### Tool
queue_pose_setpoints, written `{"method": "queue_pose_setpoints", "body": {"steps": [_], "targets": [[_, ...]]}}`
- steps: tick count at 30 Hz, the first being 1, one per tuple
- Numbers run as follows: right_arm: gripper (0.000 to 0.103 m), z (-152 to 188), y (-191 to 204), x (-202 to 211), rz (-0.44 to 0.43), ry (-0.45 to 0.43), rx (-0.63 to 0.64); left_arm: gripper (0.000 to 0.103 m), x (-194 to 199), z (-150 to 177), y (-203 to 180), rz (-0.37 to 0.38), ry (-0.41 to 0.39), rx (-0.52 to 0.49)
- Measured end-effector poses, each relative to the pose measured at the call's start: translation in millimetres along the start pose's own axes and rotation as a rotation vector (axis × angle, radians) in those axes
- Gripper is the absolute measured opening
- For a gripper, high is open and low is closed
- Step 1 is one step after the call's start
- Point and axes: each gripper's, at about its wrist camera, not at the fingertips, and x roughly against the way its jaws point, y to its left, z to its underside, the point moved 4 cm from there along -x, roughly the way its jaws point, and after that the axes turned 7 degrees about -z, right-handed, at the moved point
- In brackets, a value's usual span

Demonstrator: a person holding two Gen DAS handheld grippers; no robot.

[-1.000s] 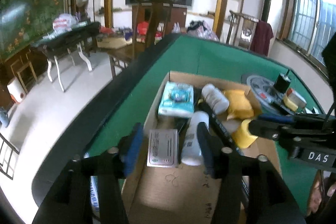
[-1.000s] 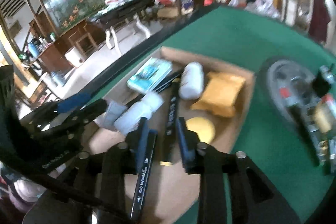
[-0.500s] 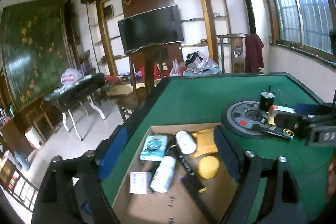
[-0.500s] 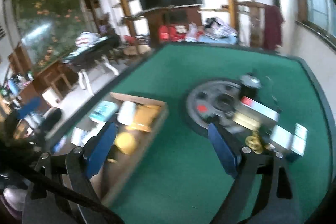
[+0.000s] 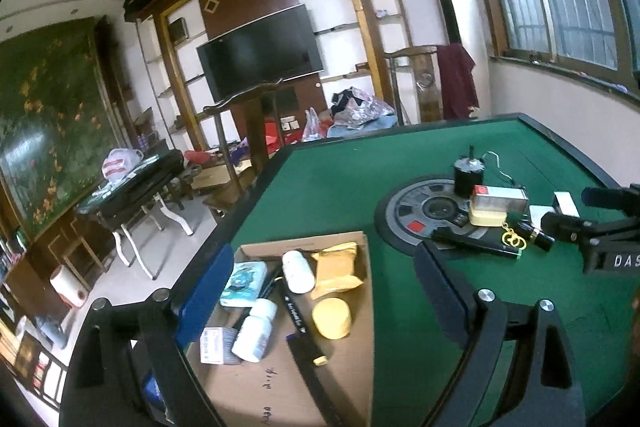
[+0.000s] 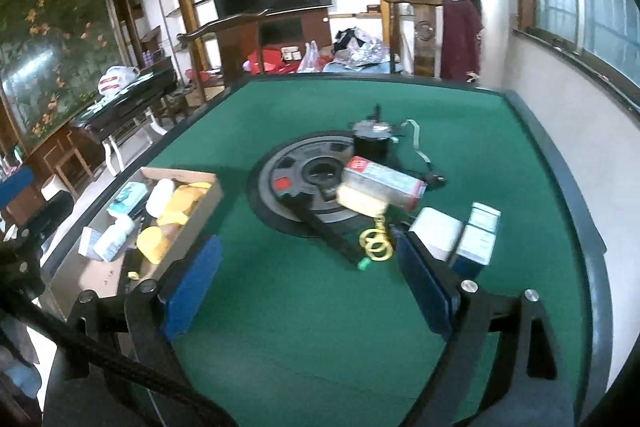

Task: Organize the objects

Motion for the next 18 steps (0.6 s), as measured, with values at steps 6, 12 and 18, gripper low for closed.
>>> {"method": "queue_pose_setpoints", "body": {"steps": [6,12,18], "targets": [[0.090,0.9,-17.1,0.3,0.004,-0.002,-0.035,0.088,1.0,-0.3,-21.3,0.017,0.013,-0.045],[0.090,1.5,-34.5,-1.3,0.015,-0.004,-0.058,0.088,-6.0,2.2,-32.2,0.043,0.041,-0.056],[0.090,-1.9,-55.7,-0.7,0.043,-0.013,-0.086,0.088,-20.4,10.4,-44.0,0.066,0.083,-0.070]]}}
